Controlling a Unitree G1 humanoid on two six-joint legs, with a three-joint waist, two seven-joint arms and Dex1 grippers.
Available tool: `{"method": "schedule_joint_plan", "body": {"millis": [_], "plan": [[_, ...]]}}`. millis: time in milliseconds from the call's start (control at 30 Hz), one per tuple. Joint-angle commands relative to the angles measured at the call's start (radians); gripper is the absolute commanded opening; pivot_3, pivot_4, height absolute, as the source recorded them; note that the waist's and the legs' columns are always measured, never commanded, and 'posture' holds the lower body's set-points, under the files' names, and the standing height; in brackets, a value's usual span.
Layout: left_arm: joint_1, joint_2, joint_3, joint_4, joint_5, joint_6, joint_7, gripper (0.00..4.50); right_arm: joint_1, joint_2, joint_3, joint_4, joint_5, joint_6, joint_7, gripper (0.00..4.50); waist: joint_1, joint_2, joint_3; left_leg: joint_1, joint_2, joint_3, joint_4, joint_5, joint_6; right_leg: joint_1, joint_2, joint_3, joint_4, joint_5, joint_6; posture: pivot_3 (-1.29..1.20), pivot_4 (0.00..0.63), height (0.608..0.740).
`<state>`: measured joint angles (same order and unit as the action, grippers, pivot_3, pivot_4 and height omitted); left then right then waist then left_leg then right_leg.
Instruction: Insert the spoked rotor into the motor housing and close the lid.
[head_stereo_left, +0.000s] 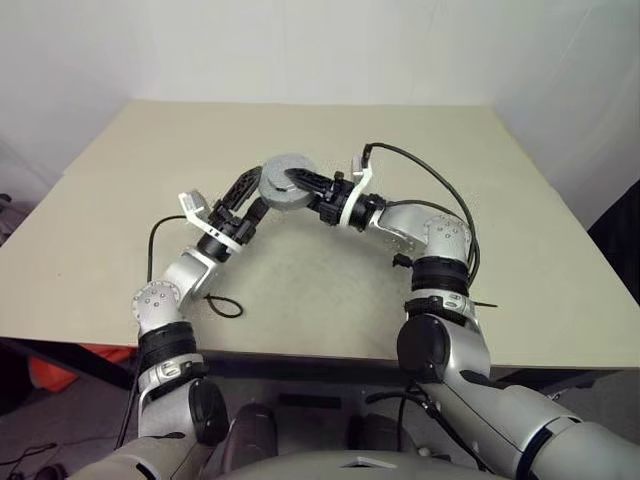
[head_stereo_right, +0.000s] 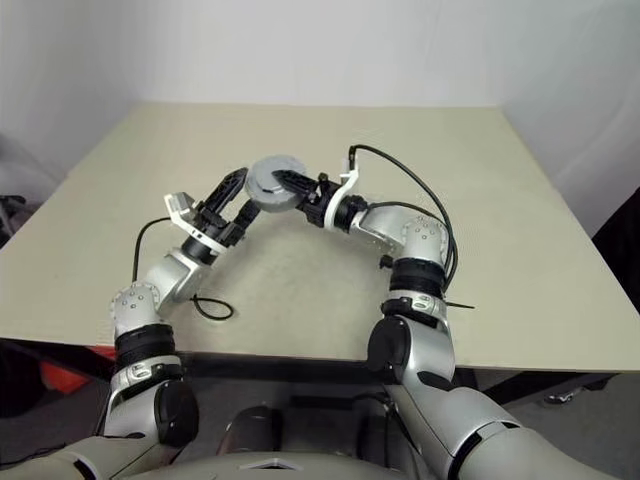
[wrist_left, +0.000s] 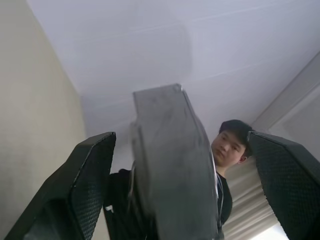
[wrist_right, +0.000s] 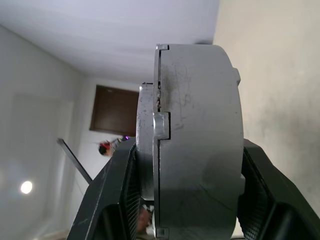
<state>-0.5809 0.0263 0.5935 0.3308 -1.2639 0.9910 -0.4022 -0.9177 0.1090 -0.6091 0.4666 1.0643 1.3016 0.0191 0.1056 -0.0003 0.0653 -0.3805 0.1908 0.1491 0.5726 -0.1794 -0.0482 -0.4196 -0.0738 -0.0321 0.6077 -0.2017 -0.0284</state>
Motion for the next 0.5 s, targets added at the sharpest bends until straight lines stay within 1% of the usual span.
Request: {"method": "schedule_joint_plan", "body": {"millis": [33, 167, 200, 233, 300, 367, 400, 500], "plan": [[-0.069, 0.005, -0.044, 0.049, 0.023, -0.031, -0.035, 4.46, -0.018, 0.01, 0.02, -0.081, 0.065, -0.001, 0.031, 2.03, 0.0, 0.0, 0.0, 0.0, 0.0, 0.0, 0.0, 0.0, 0.0, 0.0, 0.0, 0.001, 0.0, 0.0, 0.0, 0.0, 0.0, 0.74], [-0.102, 0.015, -0.059, 0.105, 0.057, -0.065, -0.037, 4.46, -0.007, 0.009, 0.029, -0.102, 0.071, -0.009, 0.019, 2.03, -0.001, 0.0, 0.0, 0.0, -0.001, 0.0, 0.0, 0.0, 0.0, 0.0, 0.0, 0.001, 0.0, 0.001, 0.001, 0.0, 0.0, 0.74], [-0.106, 0.018, -0.058, 0.117, 0.058, -0.07, -0.04, 4.07, -0.005, 0.009, 0.028, -0.106, 0.072, -0.012, 0.014, 2.03, -0.003, 0.0, 0.0, 0.0, -0.001, 0.0, 0.0, 0.0, 0.0, 0.0, 0.0, 0.001, 0.0, 0.001, 0.001, 0.0, 0.0, 0.74], [-0.108, 0.021, -0.058, 0.125, 0.062, -0.072, -0.044, 3.88, -0.003, 0.009, 0.027, -0.109, 0.072, -0.015, 0.01, 2.03, -0.004, 0.0, 0.0, 0.0, 0.0, 0.0, 0.0, 0.0, 0.0, 0.0, 0.0, 0.001, 0.0, 0.001, 0.001, 0.0, 0.0, 0.74], [-0.108, 0.024, -0.054, 0.135, 0.064, -0.077, -0.046, 3.24, 0.002, 0.01, 0.027, -0.117, 0.075, -0.021, 0.001, 2.03, -0.004, 0.0, 0.0, 0.0, 0.0, 0.0, 0.0, 0.0, 0.0, 0.0, 0.0, 0.001, 0.0, 0.001, 0.001, 0.0, 0.0, 0.74], [-0.108, 0.026, -0.051, 0.14, 0.065, -0.081, -0.046, 2.5, 0.007, 0.011, 0.03, -0.127, 0.074, -0.028, -0.006, 2.03, -0.003, 0.0, 0.0, 0.0, -0.001, 0.0, 0.0, 0.0, 0.0, 0.0, 0.0, 0.001, 0.0, 0.001, 0.001, 0.0, 0.0, 0.74], [-0.107, 0.027, -0.051, 0.141, 0.065, -0.081, -0.046, 2.26, 0.01, 0.01, 0.033, -0.131, 0.073, -0.033, -0.008, 2.03, -0.002, 0.0, 0.0, 0.0, -0.001, 0.0, 0.0, 0.0, 0.0, 0.0, 0.0, 0.001, 0.0, 0.001, 0.001, 0.0, 0.0, 0.74], [-0.106, 0.031, -0.056, 0.143, 0.074, -0.084, -0.04, 2.26, 0.019, 0.007, 0.06, -0.144, 0.046, -0.065, 0.001, 2.03, -0.002, 0.0, 0.0, 0.0, -0.001, 0.0, 0.001, 0.0, 0.0, 0.0, 0.0, 0.001, 0.0, 0.001, 0.001, 0.0, 0.0, 0.74]]}}
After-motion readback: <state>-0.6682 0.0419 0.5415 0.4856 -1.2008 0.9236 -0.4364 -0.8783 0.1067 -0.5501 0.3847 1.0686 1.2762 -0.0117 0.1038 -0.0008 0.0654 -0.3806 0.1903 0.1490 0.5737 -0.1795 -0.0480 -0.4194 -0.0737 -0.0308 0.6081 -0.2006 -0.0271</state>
